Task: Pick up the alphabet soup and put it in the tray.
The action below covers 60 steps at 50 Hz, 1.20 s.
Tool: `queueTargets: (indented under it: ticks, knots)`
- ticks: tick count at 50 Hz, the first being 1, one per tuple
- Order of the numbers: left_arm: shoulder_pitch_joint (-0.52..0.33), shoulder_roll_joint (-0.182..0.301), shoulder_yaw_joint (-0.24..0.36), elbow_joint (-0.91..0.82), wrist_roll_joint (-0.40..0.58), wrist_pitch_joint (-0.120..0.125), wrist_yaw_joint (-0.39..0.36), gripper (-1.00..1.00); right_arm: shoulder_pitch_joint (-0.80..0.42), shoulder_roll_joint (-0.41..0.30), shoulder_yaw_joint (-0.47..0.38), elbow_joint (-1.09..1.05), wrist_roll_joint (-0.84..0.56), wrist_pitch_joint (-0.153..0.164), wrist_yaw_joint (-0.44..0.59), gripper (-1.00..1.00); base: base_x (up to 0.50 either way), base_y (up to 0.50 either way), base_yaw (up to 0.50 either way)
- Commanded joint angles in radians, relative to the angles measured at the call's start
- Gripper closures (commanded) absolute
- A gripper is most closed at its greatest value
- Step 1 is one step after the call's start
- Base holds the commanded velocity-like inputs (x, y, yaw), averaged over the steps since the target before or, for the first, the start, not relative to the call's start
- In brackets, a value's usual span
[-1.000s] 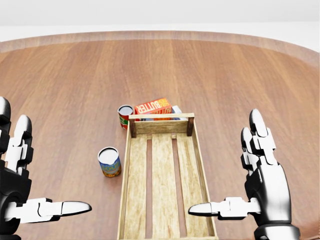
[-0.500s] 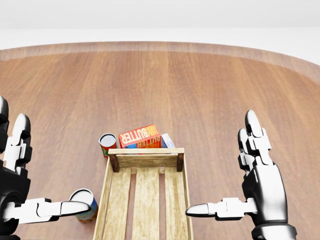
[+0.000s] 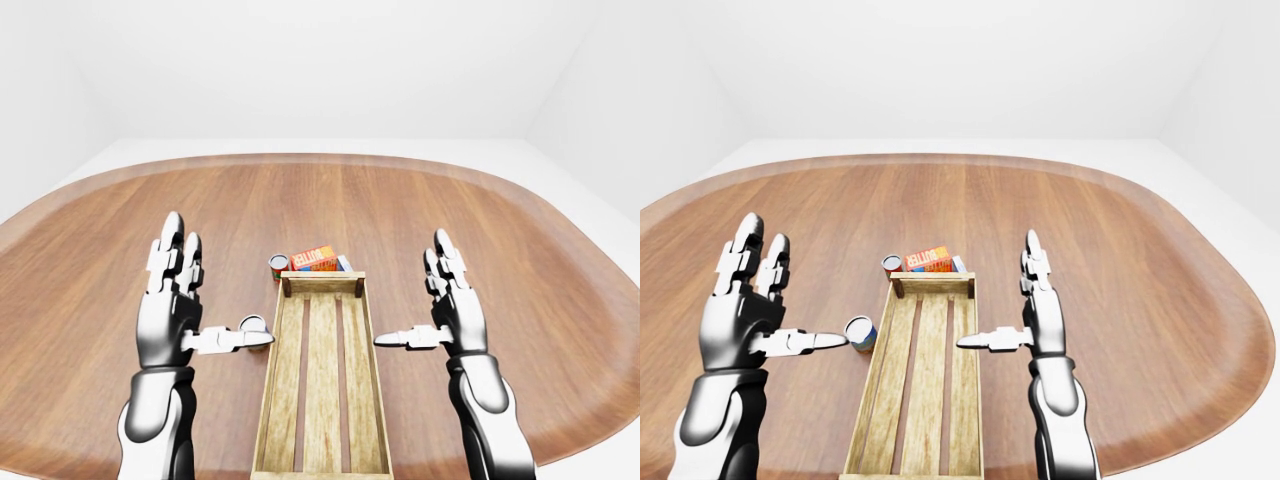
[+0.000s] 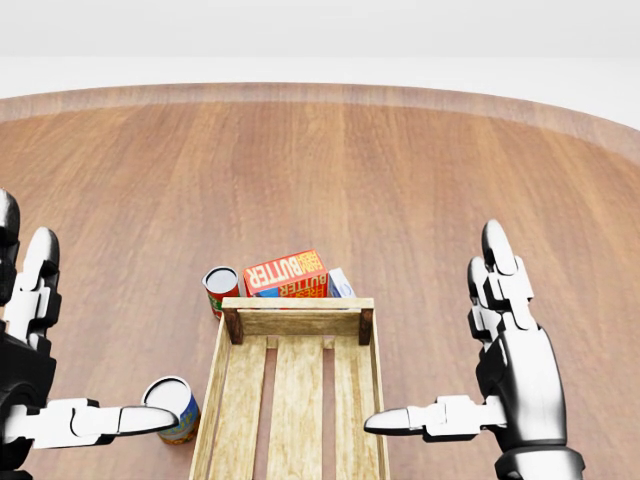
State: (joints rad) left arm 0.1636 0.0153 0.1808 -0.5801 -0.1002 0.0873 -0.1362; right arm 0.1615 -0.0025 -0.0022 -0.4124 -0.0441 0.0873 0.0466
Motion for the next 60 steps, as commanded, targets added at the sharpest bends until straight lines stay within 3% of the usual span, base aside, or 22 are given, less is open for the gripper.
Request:
queueTargets:
  ticks: [1,6,7,8,12,15,17,21,23,25,26,27,28,29,30,31,33,34,36,40,53,60]
  knots:
    - [-0.04,0.084,-0.034,-0.004,0.197,0.0,-0.099,-1.0,-0.002,-0.001,0.006,-0.017,0.009,0.0,-0.005,-1.0,0.0,0.0,0.0]
    - [-0.078,0.114,-0.051,0.047,0.473,0.0,-0.167,-1.0,0.007,-0.002,-0.003,-0.025,0.012,0.0,-0.001,-1.0,0.0,0.0,0.0]
    - [-0.107,0.141,-0.059,0.054,0.567,0.0,-0.192,-1.0,0.011,0.001,0.0,-0.035,0.012,0.0,-0.003,-1.0,0.0,0.0,0.0]
    - [-0.111,0.128,-0.05,0.055,0.587,0.0,-0.208,-1.0,0.011,0.001,0.001,-0.036,0.012,0.0,-0.004,-1.0,0.0,0.0,0.0]
    - [-0.185,0.155,-0.044,0.058,0.77,0.0,-0.287,-1.0,0.024,0.0,0.005,-0.057,0.008,0.0,-0.006,-1.0,0.0,0.0,0.0]
    - [-0.196,0.152,-0.046,0.094,0.821,0.0,-0.345,-1.0,0.015,-0.001,0.001,-0.049,0.01,0.0,-0.004,-1.0,0.0,0.0,0.0]
    - [-0.237,0.178,-0.042,0.184,0.872,0.0,-0.339,-1.0,-0.005,0.002,0.002,-0.01,0.016,0.0,-0.004,-1.0,0.0,0.0,0.0]
    - [-0.249,0.201,-0.013,0.183,0.975,0.0,-0.402,-1.0,-0.001,0.001,0.017,-0.022,0.011,0.0,-0.006,-1.0,0.0,0.0,0.0]
    - [-0.244,0.21,-0.009,0.22,1.026,0.0,-0.379,-1.0,0.013,0.0,0.011,-0.038,0.016,0.0,-0.005,-1.0,0.0,0.0,0.0]
    - [-0.286,0.224,-0.002,0.197,1.1,0.0,-0.445,-1.0,0.012,-0.001,0.009,-0.048,0.016,0.0,-0.005,-1.0,0.0,0.0,0.0]
    - [-0.286,0.225,-0.002,0.267,1.111,0.0,-0.392,-1.0,0.014,-0.001,0.009,-0.059,0.016,0.0,-0.005,-1.0,0.0,0.0,0.0]
    - [-0.311,0.228,-0.001,0.259,1.131,0.0,-0.433,-1.0,0.018,-0.001,0.01,-0.068,0.014,0.0,-0.005,-1.0,0.0,0.0,0.0]
    - [-0.316,0.234,-0.003,0.289,1.152,0.0,-0.418,-1.0,0.024,-0.001,0.011,-0.078,0.013,0.0,-0.005,-1.0,0.0,0.0,0.0]
    - [-0.314,0.234,-0.001,0.306,1.16,0.0,-0.405,-1.0,0.025,0.0,0.011,-0.081,0.013,0.0,-0.004,-1.0,0.0,0.0,0.0]
    - [-0.342,0.245,-0.003,0.304,1.182,0.0,-0.441,-1.0,0.029,0.0,0.009,-0.086,0.013,0.0,-0.004,-1.0,0.0,0.0,0.0]
    - [-0.343,0.237,-0.009,0.353,1.183,0.0,-0.396,-1.0,0.027,0.001,0.007,-0.081,0.015,0.0,-0.005,-1.0,0.0,0.0,0.0]
    - [-0.347,0.238,-0.019,0.386,1.204,0.0,-0.374,-1.0,0.023,0.001,0.01,-0.08,0.01,0.0,-0.008,-1.0,0.0,0.0,0.0]
    - [-0.351,0.244,-0.031,0.375,1.217,0.0,-0.432,-1.0,0.021,0.002,0.016,-0.077,0.006,0.0,-0.01,-1.0,0.0,0.0,0.0]
    - [-0.341,0.241,-0.037,0.465,1.228,0.0,-0.357,-1.0,0.015,0.002,0.021,-0.07,0.003,0.0,-0.011,-1.0,0.0,0.0,0.0]
    - [-0.337,0.228,-0.044,0.491,1.183,0.0,-0.394,-1.0,0.013,0.0,0.018,-0.065,0.005,0.0,-0.011,-1.0,0.0,0.0,0.0]
    - [-0.4,0.233,-0.091,0.732,1.181,0.0,-0.291,-1.0,0.029,0.002,0.0,-0.095,0.015,0.0,-0.009,-1.0,0.0,0.0,0.0]
    - [-0.417,0.23,-0.116,0.87,1.157,-0.025,-0.209,-1.0,0.031,0.002,0.002,-0.093,0.014,0.0,-0.01,-1.0,0.0,0.0,0.0]
